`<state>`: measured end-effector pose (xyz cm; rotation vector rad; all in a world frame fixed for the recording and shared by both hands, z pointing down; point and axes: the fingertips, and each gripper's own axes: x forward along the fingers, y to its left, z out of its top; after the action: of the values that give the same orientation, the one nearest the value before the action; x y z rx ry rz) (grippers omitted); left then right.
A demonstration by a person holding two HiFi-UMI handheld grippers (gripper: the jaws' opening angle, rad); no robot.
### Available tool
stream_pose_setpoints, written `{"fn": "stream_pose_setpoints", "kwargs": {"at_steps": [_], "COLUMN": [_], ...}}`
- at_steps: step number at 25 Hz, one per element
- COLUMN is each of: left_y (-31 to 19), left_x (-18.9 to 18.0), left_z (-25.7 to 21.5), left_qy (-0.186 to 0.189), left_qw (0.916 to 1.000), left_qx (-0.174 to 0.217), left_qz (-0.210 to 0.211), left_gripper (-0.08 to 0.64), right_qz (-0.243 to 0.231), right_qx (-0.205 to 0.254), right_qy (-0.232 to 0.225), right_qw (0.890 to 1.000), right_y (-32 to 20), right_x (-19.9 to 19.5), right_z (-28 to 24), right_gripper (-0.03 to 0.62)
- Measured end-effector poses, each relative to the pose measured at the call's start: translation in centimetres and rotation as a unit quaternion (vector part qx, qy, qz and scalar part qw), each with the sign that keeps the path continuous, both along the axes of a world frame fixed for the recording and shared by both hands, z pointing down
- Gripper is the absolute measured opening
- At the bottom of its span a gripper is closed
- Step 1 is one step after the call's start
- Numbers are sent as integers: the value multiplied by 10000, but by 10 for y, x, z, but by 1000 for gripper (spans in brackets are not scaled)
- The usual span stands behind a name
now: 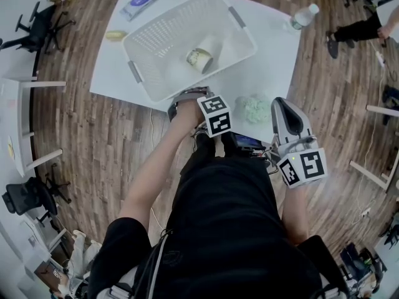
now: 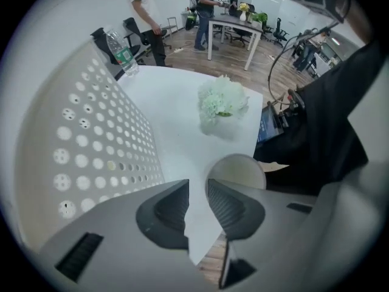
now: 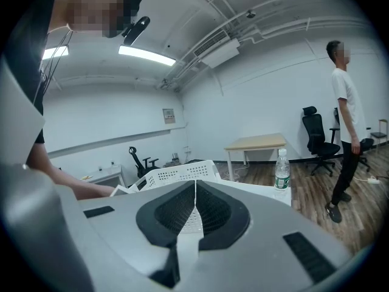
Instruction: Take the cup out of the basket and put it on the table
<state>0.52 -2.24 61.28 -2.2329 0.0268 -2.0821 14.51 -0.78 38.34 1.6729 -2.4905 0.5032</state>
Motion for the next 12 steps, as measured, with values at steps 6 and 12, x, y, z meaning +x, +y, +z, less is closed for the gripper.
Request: {"fn": "stream_pose_setpoints", "kwargs": {"at_steps": [6,12], "left_y": [-2,-10], "left_x": [0,1], "left_z": [-77,-150], "left_qy": [1333,3234], "left_qw": [9891,9330], "left_qx": [255,841], "left_qz": [-570,-1336], "left_gripper": [79,47], "right_qz": [19,-94], "right_qx": [0,50], "right_qy": [-8,-16], "right_qw": [10000,9999], "right_y": [0,-7], "right_x": [1,-6], "right_z": [0,-5], "right_gripper": [25,25]}}
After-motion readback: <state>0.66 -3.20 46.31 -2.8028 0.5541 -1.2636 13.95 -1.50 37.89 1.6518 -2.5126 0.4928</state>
